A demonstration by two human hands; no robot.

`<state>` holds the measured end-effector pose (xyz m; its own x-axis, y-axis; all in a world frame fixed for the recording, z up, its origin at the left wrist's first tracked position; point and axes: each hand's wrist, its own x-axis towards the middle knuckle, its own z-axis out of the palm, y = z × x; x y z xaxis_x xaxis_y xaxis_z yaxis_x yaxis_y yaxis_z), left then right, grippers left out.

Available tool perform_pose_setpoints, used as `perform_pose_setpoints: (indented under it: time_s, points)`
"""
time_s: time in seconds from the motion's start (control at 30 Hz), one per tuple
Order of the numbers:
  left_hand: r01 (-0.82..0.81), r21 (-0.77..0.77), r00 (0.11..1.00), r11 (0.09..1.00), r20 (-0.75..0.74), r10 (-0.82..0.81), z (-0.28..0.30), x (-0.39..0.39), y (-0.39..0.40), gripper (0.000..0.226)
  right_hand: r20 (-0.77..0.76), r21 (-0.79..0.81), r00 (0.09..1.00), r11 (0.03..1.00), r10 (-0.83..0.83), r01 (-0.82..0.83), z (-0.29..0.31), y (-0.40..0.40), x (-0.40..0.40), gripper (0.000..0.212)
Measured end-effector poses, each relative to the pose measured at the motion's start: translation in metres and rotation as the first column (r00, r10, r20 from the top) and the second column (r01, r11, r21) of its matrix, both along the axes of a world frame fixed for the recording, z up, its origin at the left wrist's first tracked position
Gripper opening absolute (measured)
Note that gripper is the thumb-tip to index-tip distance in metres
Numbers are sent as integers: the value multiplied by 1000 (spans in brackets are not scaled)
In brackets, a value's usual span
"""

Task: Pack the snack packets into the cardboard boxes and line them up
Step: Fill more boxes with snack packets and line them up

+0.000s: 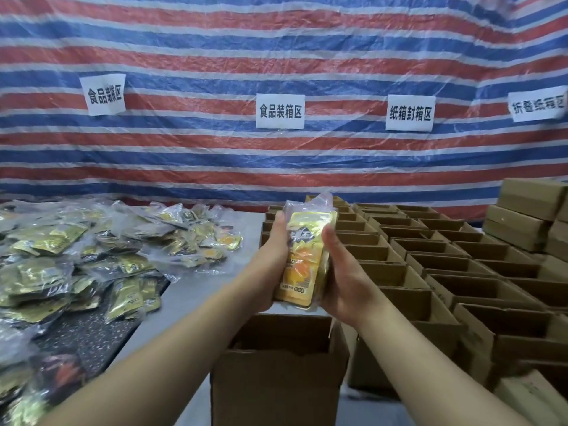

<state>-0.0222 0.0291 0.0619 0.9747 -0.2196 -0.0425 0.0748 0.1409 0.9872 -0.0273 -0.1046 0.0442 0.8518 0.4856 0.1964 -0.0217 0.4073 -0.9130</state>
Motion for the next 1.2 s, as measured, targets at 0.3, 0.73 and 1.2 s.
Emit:
perform_pose_setpoints:
  time_s: [0.3,0.73,1.2]
  points:
    - [-157,62,982,986,-98,163,-6,7,-7,85,67,53,965,967,-254,250,-15,8,1,50]
    - [-64,572,985,818,-94,142,-97,-11,93,32,486,-540,872,766,-54,349,-34,-12,4,61]
    - [-186,432,962,882,-103,253,-116,-14,89,42,54,-987,907,161,418,-15,-31,1,10,6]
